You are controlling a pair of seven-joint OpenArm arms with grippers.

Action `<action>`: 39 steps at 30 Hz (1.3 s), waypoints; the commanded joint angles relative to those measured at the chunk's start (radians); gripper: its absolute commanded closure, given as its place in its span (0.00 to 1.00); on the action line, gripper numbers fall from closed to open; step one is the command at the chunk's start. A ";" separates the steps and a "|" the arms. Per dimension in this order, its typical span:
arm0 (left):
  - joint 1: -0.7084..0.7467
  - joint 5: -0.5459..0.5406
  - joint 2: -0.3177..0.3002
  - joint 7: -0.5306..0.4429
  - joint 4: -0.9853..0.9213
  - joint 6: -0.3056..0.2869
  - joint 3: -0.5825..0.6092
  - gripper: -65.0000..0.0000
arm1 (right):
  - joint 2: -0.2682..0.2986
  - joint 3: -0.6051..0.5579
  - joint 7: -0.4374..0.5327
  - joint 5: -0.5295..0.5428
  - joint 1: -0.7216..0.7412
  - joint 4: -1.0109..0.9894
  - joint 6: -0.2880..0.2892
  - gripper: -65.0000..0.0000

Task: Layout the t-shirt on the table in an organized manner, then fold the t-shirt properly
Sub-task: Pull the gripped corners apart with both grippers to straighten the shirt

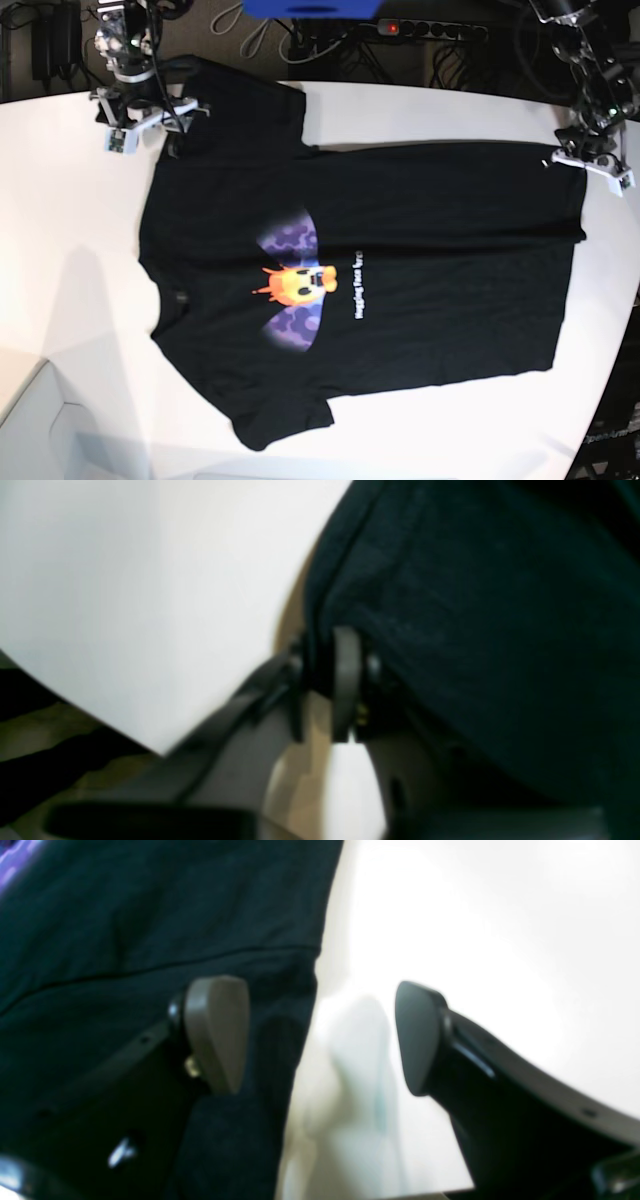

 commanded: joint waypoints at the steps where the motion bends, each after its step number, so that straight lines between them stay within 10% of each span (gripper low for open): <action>1: 0.011 0.003 0.006 0.074 -0.011 -0.002 0.007 1.00 | 0.006 0.004 0.024 -0.001 -0.009 0.023 0.006 0.31; 30: 0.004 0.004 0.000 0.077 -0.005 -0.002 -0.001 1.00 | -0.015 -0.118 0.024 -0.001 -0.117 0.014 0.006 0.33; 39: 0.007 0.004 0.000 0.077 -0.003 0.000 -0.001 1.00 | -0.015 -0.118 0.013 -0.001 -0.118 0.008 0.006 0.97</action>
